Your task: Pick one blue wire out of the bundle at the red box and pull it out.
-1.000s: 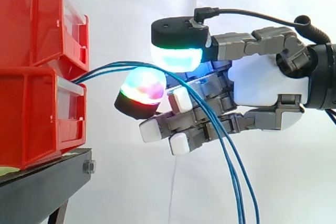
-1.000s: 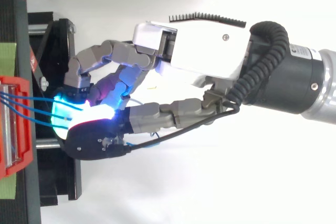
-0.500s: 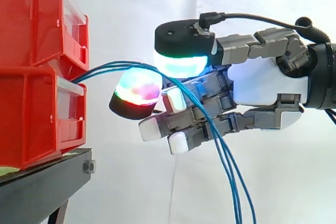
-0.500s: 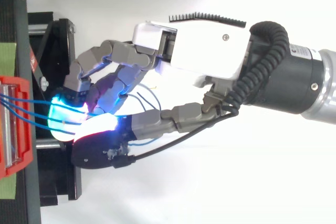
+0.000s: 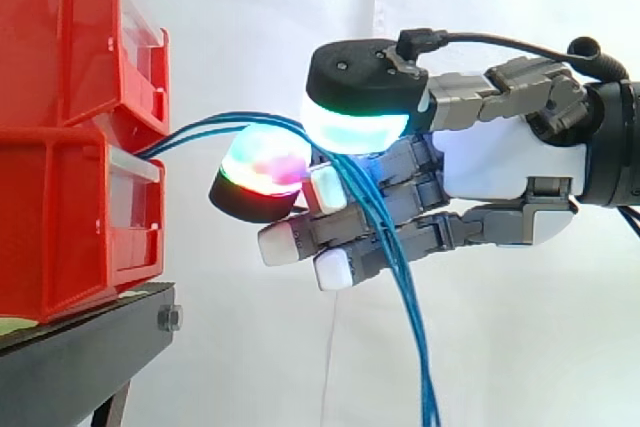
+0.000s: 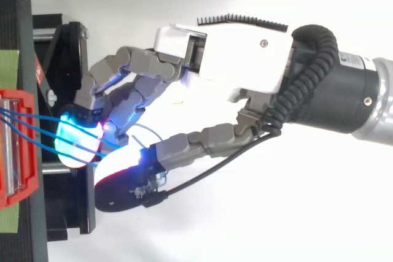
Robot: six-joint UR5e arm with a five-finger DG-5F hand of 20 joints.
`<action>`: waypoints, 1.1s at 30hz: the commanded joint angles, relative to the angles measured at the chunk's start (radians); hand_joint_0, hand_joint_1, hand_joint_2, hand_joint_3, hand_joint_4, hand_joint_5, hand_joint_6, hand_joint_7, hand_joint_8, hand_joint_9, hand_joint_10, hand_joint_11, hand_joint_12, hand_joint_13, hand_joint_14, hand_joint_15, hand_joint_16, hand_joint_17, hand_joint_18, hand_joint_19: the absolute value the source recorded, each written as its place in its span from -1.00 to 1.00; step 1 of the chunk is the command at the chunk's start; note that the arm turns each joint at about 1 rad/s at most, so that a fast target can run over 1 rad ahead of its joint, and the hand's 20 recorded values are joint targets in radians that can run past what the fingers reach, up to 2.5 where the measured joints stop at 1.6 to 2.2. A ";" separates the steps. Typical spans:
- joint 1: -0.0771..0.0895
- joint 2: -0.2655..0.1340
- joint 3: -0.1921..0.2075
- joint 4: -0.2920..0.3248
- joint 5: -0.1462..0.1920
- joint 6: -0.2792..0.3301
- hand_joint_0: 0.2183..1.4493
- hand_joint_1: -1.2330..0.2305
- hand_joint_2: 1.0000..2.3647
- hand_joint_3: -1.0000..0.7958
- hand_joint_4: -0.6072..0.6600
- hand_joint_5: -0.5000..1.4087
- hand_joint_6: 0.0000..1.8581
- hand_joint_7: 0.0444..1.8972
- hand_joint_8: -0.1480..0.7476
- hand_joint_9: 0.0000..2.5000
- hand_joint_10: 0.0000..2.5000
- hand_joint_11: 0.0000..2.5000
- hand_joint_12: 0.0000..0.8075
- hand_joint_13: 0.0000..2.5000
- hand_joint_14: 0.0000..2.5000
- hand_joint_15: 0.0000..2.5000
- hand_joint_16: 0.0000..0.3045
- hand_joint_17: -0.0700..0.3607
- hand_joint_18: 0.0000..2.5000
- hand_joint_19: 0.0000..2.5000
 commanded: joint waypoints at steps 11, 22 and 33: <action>0.000 0.000 0.000 0.001 0.000 0.000 -0.34 -0.10 -0.98 -0.21 0.42 -0.52 -0.46 0.18 -0.13 -0.18 -0.99 -0.72 -0.16 -0.41 -0.99 -0.69 -0.65 -0.12 -0.52 -0.46; 0.000 0.000 0.000 0.004 0.000 0.000 -0.30 -0.14 -0.97 -0.03 0.48 -0.53 -0.46 0.17 -0.08 -0.12 -0.98 -0.61 -0.11 -0.40 -0.99 -0.68 -0.64 -0.10 -0.50 -0.47; 0.000 -0.001 0.000 0.020 -0.002 0.000 -0.31 -0.44 -0.98 0.04 0.45 -0.60 -0.19 -0.18 -0.05 -0.16 -0.98 -0.48 -0.08 -0.41 -0.99 -0.67 -0.62 -0.07 -0.48 -0.49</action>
